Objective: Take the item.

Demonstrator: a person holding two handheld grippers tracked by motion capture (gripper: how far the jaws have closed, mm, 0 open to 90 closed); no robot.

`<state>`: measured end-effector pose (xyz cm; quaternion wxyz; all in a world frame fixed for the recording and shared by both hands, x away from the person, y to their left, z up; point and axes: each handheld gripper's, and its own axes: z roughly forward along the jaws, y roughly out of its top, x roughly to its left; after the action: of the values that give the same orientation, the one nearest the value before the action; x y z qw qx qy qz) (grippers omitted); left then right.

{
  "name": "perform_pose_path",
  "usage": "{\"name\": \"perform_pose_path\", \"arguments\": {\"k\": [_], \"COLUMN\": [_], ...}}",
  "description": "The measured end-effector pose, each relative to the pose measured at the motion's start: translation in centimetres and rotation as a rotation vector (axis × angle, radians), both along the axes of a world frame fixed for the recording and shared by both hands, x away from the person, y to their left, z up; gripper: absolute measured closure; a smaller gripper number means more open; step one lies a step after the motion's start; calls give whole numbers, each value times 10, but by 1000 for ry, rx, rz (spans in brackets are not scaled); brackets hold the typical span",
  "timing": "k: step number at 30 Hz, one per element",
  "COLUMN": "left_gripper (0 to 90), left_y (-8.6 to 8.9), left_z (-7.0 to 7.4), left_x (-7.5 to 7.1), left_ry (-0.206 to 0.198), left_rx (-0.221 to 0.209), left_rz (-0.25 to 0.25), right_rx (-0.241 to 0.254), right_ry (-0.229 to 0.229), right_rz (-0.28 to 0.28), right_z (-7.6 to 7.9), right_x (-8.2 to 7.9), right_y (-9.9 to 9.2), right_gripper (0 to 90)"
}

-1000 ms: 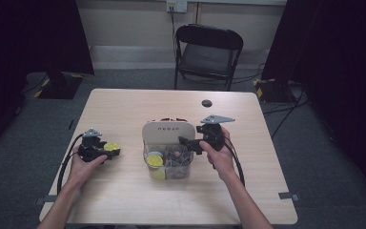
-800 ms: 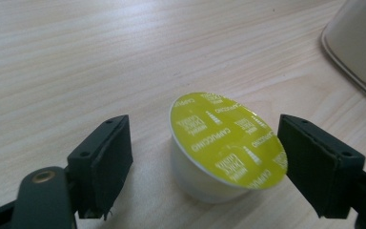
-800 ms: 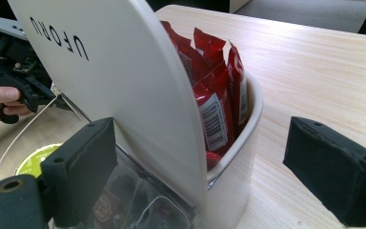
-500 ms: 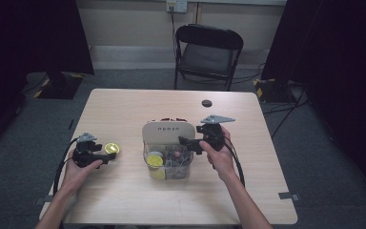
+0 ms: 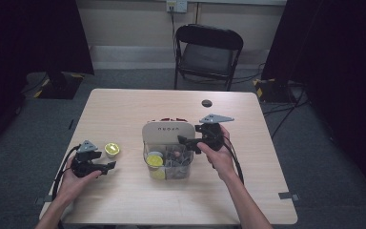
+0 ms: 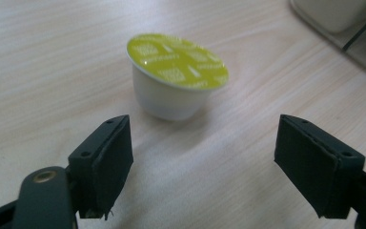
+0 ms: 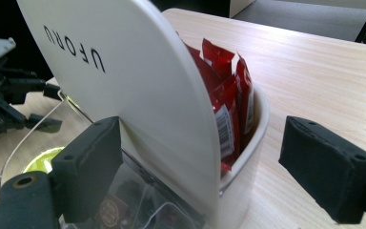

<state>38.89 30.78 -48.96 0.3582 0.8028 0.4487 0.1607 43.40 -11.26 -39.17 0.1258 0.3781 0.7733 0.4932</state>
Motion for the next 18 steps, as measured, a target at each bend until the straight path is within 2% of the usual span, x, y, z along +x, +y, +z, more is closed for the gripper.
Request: {"name": "perform_pose_path", "arguments": {"k": [2, 3, 4, 7, 10, 13, 14, 18], "left_gripper": [203, 203, 203, 196, 190, 159, 143, 139], "left_y": [-1, -2, -1, -1, 0, -1, -1, -1], "left_z": [-4, -5, -6, -9, -12, -12, -13, -13], "left_x": [-2, -3, -4, -7, -8, -8, -8, -9], "left_ry": [17, 13, 0, -26, -67, -62, -57, -55], "left_rx": [10, 14, 21, 5, 42, 49, 40, 39], "left_rz": [-7, -10, -11, 0, -16, 8, 19, 20], "right_rx": [9, 13, 14, 26, 29, 38, 50, 53], "right_ry": [1, 2, 2, 2, -3, -5, -3, -26], "right_rz": [3, 6, 7, 11, 23, 19, 19, 16], "right_z": [2, 2, 3, 3, 5, 7, 8, 13], "right_x": [1, 1, 1, 2, 2, 0, 0, -4], "right_y": [0, 1, 1, 1, 1, 0, -1, -2], "right_gripper": [136, 143, 138, 160, 185, 206, 226, 259]}}
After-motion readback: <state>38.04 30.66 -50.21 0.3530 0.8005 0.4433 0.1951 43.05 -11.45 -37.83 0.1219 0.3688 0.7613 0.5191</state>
